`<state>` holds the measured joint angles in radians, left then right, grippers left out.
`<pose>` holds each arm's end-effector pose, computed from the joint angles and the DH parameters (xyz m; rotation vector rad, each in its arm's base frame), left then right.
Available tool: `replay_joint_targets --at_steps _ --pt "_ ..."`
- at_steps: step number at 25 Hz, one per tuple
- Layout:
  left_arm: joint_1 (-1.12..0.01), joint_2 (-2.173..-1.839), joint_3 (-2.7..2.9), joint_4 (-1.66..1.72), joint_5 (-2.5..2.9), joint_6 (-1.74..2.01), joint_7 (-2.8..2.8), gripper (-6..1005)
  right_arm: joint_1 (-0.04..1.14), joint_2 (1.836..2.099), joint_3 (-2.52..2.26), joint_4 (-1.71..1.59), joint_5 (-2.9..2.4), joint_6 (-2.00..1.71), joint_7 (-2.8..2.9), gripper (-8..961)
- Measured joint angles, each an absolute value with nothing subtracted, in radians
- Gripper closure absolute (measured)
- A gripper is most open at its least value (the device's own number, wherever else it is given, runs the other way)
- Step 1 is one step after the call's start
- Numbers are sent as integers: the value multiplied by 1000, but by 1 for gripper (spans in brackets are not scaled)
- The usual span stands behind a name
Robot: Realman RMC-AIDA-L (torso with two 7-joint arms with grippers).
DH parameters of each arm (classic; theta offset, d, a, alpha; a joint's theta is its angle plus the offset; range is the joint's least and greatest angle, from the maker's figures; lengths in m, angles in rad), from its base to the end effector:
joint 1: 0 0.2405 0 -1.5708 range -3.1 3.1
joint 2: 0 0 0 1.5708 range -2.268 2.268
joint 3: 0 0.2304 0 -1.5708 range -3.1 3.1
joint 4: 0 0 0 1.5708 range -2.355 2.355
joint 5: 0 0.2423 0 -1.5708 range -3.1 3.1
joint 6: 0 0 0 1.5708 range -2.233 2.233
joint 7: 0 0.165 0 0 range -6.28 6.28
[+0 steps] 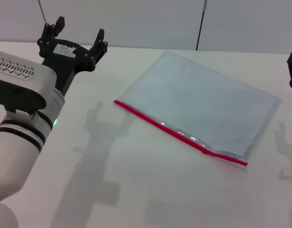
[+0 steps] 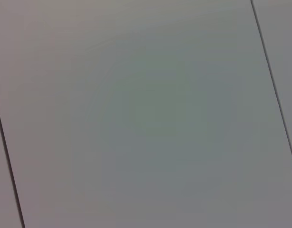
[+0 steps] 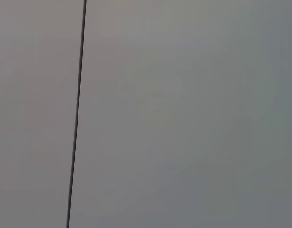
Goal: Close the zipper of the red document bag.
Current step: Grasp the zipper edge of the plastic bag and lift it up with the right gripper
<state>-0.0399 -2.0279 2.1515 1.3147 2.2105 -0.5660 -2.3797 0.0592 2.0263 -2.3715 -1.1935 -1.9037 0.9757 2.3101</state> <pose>-0.1668 0.3657 -0.0163 -1.6458 -0.3473 -0.5971 0.1971 0.3331 -0.0274 -1.4154 0.4697 0.6115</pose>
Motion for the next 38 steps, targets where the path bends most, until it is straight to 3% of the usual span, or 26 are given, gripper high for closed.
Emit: replay_joint_targets --at_steps 23,27,33,38 --pt "-34 -2025 2146 1321 2138 -566 -2385 110 60 2021 -2347 -1255 -1841 865 2310 305" --pt "-31 -2024 2146 1333 2126 -558 -2385 111 52 2004 -2247 -1328 -1809 614 2311 304" --pt "-33 -2018 2146 1339 2116 -553 -2385 111 51 1948 -2054 -1461 -1820 81 2291 303" --pt "-28 -2016 2145 1347 2115 -551 -2382 111 18 1946 -1979 -1528 -1854 -122 2196 302"
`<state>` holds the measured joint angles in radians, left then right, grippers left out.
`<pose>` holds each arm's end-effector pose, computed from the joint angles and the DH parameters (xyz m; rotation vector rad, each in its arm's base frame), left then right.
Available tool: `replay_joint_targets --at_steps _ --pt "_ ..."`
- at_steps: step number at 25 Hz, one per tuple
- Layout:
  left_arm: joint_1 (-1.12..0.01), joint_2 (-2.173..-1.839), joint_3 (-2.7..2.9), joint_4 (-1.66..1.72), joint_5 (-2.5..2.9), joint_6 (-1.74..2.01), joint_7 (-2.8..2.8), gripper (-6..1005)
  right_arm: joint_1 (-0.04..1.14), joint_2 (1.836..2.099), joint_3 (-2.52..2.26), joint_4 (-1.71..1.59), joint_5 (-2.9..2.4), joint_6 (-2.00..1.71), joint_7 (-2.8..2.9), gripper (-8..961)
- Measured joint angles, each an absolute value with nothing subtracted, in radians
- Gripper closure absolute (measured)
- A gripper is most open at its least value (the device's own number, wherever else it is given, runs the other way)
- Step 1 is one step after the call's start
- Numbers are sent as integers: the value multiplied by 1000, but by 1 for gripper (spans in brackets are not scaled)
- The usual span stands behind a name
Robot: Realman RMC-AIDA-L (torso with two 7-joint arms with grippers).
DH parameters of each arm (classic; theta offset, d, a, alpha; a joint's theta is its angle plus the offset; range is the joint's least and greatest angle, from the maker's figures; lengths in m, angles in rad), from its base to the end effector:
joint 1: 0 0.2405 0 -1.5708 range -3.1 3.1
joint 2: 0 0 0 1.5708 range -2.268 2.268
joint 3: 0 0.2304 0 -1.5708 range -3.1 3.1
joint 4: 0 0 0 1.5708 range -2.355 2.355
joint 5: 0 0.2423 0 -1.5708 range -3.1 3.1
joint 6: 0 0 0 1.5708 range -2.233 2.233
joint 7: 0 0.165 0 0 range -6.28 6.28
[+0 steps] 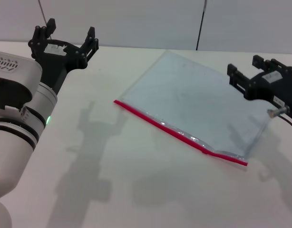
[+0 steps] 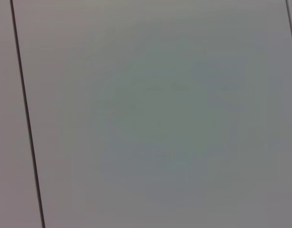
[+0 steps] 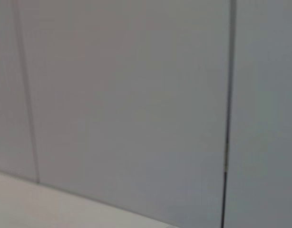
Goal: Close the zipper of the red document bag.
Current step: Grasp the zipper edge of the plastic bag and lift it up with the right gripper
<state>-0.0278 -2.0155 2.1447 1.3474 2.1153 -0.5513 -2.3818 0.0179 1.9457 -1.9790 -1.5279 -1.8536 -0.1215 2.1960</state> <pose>-0.1722 0.3669 -0.0081 -1.6122 -0.4468 -0.6301 0.1638 0.3675 -0.0185 -2.0393 0.6206 0.5317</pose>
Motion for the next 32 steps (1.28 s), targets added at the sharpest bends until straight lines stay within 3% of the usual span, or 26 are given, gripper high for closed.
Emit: replay_joint_targets --at_steps 8,32 --pt "-26 -2016 2130 1347 2115 -535 -2371 112 -109 2024 -1864 -1696 -2037 -415 2026 301" --pt "-25 -2023 2094 1326 2115 -525 -2331 110 -100 2029 -1926 -1631 -2394 -634 2035 296"
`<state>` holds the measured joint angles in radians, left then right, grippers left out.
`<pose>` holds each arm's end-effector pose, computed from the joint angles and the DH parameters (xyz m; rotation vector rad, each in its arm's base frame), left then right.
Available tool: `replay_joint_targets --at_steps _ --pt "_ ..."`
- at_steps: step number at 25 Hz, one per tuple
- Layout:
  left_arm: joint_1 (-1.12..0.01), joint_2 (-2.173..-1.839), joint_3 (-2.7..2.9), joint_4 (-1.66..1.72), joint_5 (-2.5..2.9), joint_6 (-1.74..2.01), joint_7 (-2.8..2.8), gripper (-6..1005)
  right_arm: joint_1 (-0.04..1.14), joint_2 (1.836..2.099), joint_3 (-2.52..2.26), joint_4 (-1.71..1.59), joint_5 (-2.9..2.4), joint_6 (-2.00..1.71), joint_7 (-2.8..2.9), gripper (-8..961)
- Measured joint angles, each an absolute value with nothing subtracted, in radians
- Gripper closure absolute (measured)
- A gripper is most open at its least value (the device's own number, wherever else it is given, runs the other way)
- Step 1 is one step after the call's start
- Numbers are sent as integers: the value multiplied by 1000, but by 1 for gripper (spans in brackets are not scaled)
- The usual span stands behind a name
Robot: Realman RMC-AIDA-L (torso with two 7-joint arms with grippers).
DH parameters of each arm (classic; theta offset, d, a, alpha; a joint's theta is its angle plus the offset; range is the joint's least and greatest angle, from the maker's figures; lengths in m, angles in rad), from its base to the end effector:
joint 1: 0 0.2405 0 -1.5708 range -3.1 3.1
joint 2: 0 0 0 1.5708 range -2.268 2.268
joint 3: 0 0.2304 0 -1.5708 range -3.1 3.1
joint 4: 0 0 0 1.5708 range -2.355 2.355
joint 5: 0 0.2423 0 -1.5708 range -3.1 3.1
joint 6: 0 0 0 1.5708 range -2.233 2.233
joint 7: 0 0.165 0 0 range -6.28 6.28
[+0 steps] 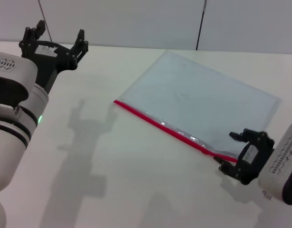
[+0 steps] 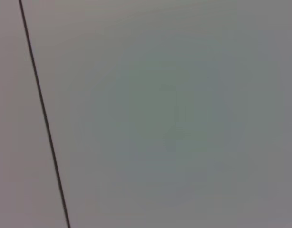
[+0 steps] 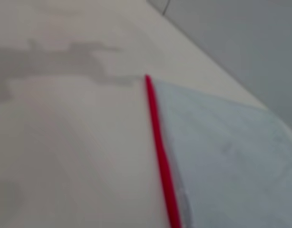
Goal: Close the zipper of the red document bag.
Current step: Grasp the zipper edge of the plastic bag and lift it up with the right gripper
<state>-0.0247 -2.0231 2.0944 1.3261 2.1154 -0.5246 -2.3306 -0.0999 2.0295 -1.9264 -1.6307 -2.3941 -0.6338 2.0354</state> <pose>-0.1875 0.3726 -0.0005 -1.5963 -0.4309 -0.5541 0.1969 0.3140 -0.0574 -2.4421 0.1832 -0.0918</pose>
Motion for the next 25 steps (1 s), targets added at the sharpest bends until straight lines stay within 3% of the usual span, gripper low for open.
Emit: replay_joint_targets --at_steps 25 --pt "-21 -2025 2092 1324 2106 -532 -2316 111 -57 2031 -1975 -1546 -2694 -581 2228 276"
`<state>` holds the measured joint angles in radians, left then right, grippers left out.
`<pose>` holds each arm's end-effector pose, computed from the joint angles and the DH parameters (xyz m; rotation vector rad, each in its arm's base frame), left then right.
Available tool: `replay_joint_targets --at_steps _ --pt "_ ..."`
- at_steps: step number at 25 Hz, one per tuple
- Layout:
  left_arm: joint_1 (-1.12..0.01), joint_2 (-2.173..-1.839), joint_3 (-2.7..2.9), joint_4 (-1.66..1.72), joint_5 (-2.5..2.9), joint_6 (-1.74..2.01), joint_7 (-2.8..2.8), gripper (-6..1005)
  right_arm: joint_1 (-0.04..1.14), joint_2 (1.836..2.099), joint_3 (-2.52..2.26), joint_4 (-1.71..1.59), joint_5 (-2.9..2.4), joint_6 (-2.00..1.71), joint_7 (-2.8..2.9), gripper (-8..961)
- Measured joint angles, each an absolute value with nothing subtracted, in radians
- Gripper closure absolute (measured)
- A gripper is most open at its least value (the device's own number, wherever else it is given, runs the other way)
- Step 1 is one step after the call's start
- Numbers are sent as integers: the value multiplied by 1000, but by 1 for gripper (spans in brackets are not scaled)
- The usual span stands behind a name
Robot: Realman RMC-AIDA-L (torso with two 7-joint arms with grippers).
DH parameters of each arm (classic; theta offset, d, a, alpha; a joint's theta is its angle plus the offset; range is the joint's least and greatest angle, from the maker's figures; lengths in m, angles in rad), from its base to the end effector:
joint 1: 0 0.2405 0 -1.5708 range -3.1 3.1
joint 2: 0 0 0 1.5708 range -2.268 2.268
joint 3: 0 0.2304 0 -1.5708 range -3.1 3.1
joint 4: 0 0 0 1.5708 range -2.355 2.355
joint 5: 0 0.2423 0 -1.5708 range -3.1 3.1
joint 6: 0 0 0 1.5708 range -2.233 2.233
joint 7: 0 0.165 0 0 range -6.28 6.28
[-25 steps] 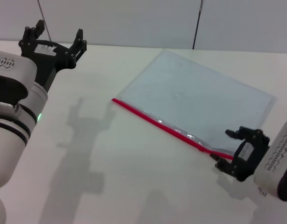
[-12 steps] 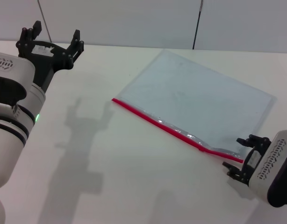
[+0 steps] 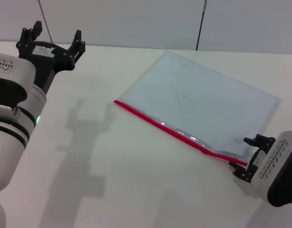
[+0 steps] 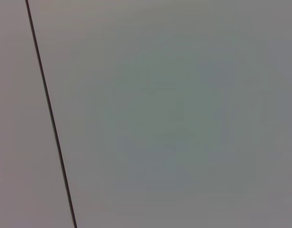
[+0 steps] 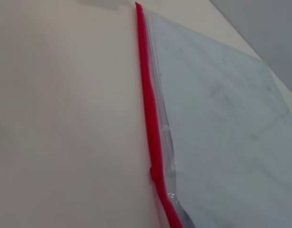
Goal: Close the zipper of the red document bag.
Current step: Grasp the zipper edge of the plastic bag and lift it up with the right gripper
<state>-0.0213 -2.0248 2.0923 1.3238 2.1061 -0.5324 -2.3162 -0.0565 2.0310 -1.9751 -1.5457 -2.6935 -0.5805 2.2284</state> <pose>-0.1901 0.3723 0.0009 -1.5852 -0.4310 -0.5441 0.2244 0.3200 -0.0678 -2.3840 0.1445 -0.3036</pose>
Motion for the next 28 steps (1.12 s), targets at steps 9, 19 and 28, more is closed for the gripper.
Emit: replay_joint_targets --at_steps 9,19,28 --pt "-23 -2025 2092 1324 2106 -535 -2316 110 -36 2031 -1991 -1516 -2695 -577 2231 277" --pt "-22 -2025 2092 1324 2106 -535 -2316 112 -12 2031 -1972 -1475 -2707 -555 2251 279" --pt "-25 -2026 2095 1324 2106 -537 -2316 111 2 2031 -1971 -1463 -2756 -518 2301 281"
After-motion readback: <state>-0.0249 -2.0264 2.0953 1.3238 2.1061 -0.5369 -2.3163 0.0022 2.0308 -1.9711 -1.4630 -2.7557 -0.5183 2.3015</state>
